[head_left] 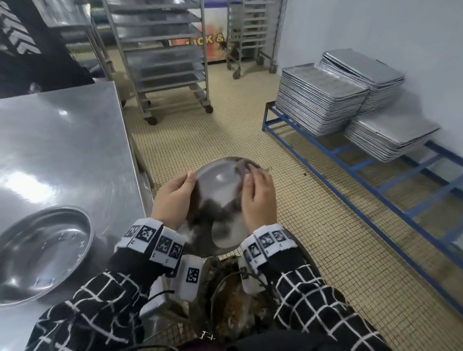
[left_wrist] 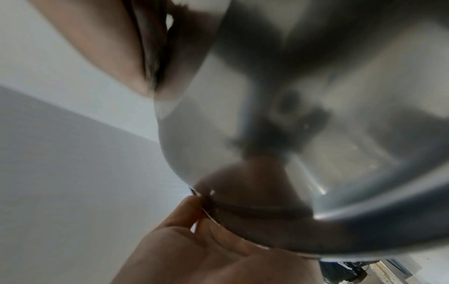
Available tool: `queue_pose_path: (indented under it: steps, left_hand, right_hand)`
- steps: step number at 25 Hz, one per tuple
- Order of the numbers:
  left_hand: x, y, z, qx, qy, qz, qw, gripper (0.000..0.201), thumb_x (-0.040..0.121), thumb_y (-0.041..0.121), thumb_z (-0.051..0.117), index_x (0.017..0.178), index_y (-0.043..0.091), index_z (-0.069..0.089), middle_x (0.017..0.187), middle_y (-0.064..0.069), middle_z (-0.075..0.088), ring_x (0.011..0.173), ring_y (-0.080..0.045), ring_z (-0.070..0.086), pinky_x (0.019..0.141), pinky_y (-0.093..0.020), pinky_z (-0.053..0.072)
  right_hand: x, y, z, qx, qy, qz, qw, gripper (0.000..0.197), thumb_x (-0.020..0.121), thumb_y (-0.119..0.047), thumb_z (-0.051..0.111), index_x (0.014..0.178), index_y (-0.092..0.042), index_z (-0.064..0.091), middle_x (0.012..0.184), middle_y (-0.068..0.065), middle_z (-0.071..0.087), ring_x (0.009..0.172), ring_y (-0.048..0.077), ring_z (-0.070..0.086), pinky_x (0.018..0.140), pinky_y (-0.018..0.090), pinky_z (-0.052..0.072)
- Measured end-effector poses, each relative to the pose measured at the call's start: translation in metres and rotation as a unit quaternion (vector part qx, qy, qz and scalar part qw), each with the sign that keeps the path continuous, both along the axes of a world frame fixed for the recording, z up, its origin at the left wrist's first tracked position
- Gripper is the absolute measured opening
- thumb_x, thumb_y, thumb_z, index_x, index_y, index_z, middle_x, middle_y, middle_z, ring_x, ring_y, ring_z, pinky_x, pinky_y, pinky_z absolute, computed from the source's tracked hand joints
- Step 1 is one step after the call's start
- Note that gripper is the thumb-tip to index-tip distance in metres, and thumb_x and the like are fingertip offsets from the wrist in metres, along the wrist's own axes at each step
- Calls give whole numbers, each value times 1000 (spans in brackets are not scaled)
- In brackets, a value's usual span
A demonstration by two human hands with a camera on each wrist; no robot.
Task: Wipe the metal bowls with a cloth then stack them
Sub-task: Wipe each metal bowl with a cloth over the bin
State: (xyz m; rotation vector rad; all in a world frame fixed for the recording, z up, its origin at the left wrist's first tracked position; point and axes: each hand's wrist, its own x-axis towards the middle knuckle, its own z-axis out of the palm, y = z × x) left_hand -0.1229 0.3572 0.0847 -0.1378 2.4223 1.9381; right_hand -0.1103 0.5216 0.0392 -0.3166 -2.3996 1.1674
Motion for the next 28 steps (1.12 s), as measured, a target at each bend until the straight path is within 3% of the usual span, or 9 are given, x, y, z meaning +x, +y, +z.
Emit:
queue_pose_path:
  steps: [4,6,9,12,16,18,21,25,28]
  left_hand:
    - [-3,-6,2,12,7,15,1000,30,98,39,44,85,23,67,91,-1,66,94,-24,60,91,-43,49]
    - [-2,-2,4,-5,17,14,1000,32,99,37,42,81,22,63,84,0,62,85,-19,58,82,-35,48]
    - [1,4,5,-23,56,-1,998,33,100,33,42,78,18,62,78,-5,64,77,-21,59,78,-36,49]
    - [2,6,7,-12,78,7,997,32,99,32,45,73,23,63,74,1,64,75,-19,59,72,-34,49]
    - [4,1,6,1,91,0,996,36,99,34,44,73,14,61,69,-10,56,71,-19,52,72,-42,46]
    - [1,-5,1,27,80,1,996,38,99,35,43,83,4,61,84,-24,59,77,-23,54,86,-51,47]
    - [-3,-9,-7,61,51,8,997,34,97,39,46,84,13,65,92,-21,63,87,-31,59,95,-54,44]
    - [-2,-12,-18,72,18,24,997,32,97,38,46,74,30,66,81,8,65,85,-15,60,89,-32,46]
    - [-3,-17,-27,50,16,-23,998,28,97,43,42,91,29,65,94,5,66,96,-17,60,95,-36,44]
  right_hand:
    - [17,6,-8,-183,-48,-9,982,32,101,-29,36,128,-16,46,119,-1,55,107,13,56,78,11,44]
    - [26,-14,1,-108,21,50,993,30,101,-25,39,128,-16,44,125,-2,51,113,11,53,85,13,49]
    - [25,-40,4,122,72,109,984,42,99,-31,34,137,-17,43,149,2,35,142,19,23,117,34,21]
    - [9,-39,13,186,90,38,978,50,97,-40,31,139,-16,42,148,4,37,142,25,23,116,45,19]
    - [-3,-9,8,-105,16,-43,993,53,99,-49,27,138,-16,42,139,4,45,126,20,45,103,39,41]
    - [3,5,-5,-315,-42,-92,944,56,94,-60,30,129,-20,48,115,1,52,94,13,57,79,26,49]
    - [16,16,-27,-400,-34,-104,910,37,98,-51,34,122,-26,49,74,0,49,53,6,49,49,17,43]
    - [15,36,-21,-405,-72,-107,905,25,98,-47,37,111,-30,50,97,11,62,91,29,62,81,44,52]
    - [16,50,-12,-324,-65,-78,941,28,99,-45,37,109,-27,56,95,-11,61,94,16,58,83,34,45]
